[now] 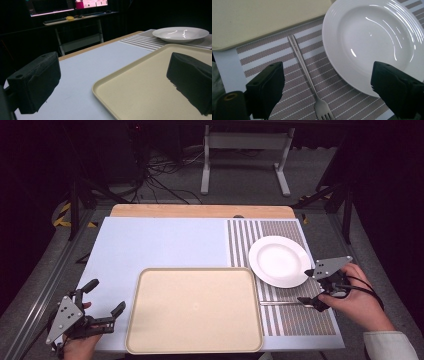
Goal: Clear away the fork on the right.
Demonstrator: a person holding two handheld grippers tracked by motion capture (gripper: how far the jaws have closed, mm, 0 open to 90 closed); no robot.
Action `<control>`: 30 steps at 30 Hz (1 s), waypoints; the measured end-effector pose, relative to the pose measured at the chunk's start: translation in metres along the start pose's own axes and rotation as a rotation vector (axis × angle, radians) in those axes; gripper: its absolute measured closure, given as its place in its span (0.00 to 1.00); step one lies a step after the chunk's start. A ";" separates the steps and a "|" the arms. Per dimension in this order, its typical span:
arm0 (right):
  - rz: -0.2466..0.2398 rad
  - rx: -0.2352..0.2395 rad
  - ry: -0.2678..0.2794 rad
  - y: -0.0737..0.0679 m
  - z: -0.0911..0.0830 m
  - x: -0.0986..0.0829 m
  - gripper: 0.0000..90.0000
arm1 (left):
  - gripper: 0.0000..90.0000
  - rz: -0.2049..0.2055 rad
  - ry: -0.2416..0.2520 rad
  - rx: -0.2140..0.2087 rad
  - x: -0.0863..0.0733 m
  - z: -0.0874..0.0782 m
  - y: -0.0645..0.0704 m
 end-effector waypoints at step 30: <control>-0.036 0.126 -0.157 -0.005 0.031 -0.012 0.22 | 0.00 0.002 0.001 0.003 0.000 0.000 0.000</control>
Point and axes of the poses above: each handheld gripper's, and its own axes: z roughly forward along the jaws, x roughly out of its top, y roughly to its right, the point moved 3 cm from there along z, roughly forward along the jaws, and after that the axes turned 10 degrees about y, right-handed, at the moved point
